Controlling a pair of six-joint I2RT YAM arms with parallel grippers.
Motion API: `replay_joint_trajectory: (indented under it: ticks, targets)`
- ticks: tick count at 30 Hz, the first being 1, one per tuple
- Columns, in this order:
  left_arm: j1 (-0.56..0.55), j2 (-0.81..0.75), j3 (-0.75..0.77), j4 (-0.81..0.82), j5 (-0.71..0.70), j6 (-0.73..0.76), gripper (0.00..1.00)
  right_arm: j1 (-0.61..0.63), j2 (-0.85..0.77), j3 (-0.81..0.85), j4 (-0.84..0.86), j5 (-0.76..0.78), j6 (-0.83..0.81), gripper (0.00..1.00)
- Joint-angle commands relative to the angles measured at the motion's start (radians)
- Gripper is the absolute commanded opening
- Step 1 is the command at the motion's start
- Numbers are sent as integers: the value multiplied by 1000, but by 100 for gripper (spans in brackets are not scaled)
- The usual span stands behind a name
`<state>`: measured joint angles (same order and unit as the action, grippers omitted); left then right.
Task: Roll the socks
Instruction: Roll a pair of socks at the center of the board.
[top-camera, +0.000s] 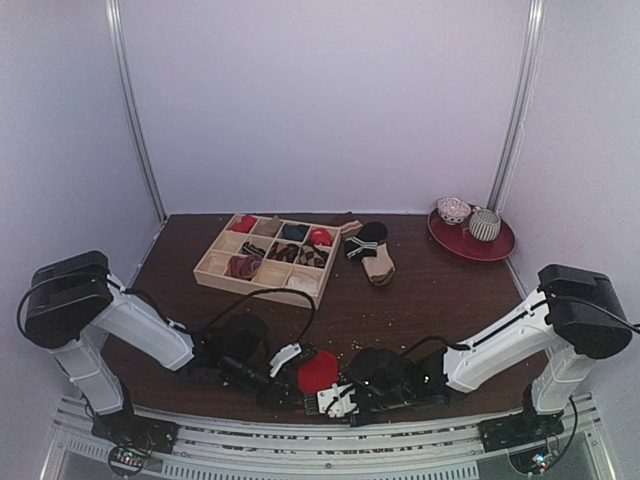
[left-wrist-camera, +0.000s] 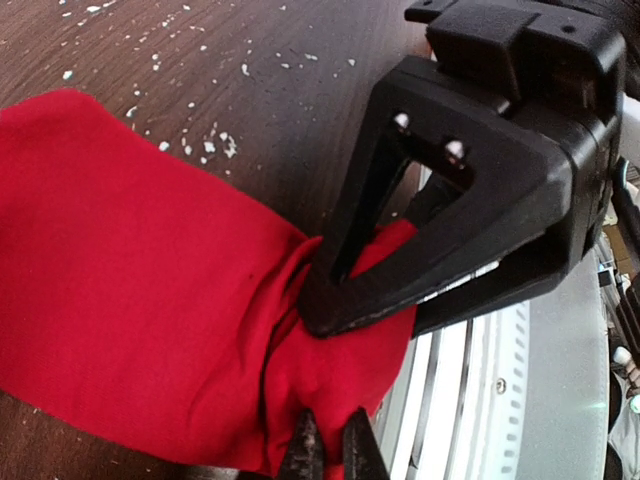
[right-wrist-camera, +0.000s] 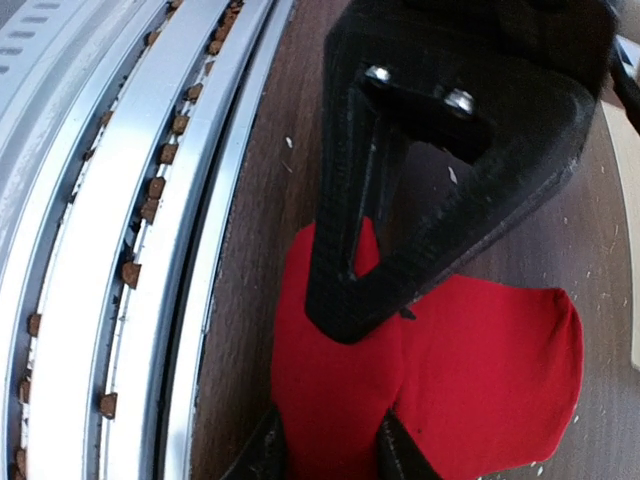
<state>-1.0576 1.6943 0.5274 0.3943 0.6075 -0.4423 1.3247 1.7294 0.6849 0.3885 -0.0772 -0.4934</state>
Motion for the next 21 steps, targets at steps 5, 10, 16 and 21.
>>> replay_joint_trajectory:
  ticks: [5,10,16,21]
  targets:
    - [-1,-81,26,-271,-207,96,20,-60,63,63,-148,-81,280,1]
    - [-1,-268,46,-322,-435,159,39,-163,64,35,-127,-311,525,0]
    - [-21,-419,-58,-128,-496,272,55,-289,215,81,-182,-595,760,0]
    - [-49,-360,-126,70,-512,388,55,-360,269,69,-159,-784,851,0]
